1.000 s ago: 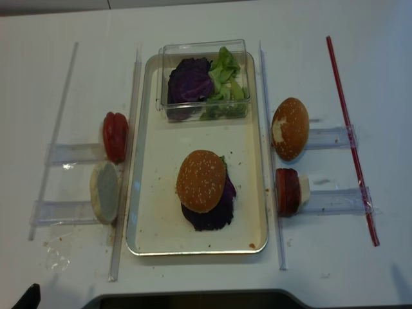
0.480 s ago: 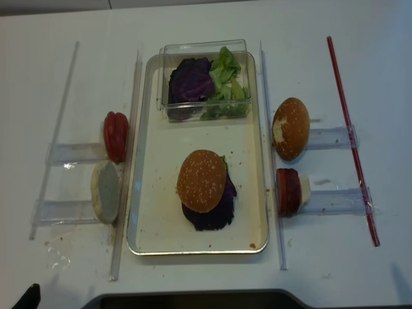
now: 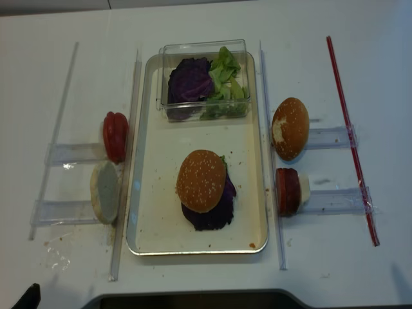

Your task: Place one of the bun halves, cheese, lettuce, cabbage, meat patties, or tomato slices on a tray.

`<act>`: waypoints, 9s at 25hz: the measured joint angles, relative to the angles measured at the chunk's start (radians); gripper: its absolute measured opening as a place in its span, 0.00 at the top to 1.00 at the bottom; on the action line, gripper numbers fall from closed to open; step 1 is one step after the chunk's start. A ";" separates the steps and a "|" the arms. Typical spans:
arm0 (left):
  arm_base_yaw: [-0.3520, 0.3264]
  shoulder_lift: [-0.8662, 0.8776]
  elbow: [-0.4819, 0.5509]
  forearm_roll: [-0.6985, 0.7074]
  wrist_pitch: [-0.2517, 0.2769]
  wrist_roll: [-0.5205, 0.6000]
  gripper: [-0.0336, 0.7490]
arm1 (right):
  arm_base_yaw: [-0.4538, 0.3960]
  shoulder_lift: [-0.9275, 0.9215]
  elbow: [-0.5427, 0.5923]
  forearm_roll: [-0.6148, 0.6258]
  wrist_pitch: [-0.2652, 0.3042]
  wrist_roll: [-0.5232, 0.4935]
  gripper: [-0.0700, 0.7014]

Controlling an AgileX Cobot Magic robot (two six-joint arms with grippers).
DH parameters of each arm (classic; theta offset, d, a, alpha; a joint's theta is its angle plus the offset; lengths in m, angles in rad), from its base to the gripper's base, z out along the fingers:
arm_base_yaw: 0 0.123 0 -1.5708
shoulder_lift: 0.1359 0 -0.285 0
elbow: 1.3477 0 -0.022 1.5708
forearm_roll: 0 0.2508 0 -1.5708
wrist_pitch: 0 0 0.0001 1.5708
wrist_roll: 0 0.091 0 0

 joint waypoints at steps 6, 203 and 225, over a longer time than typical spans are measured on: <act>0.000 0.000 0.000 -0.005 0.000 0.000 0.40 | 0.000 0.000 0.000 0.000 0.000 0.000 0.25; 0.000 0.000 0.000 0.000 0.000 0.000 0.40 | 0.000 0.000 0.000 0.000 -0.002 0.003 0.25; 0.000 0.000 0.000 -0.005 0.000 0.000 0.40 | 0.000 0.000 0.000 0.000 -0.002 0.003 0.25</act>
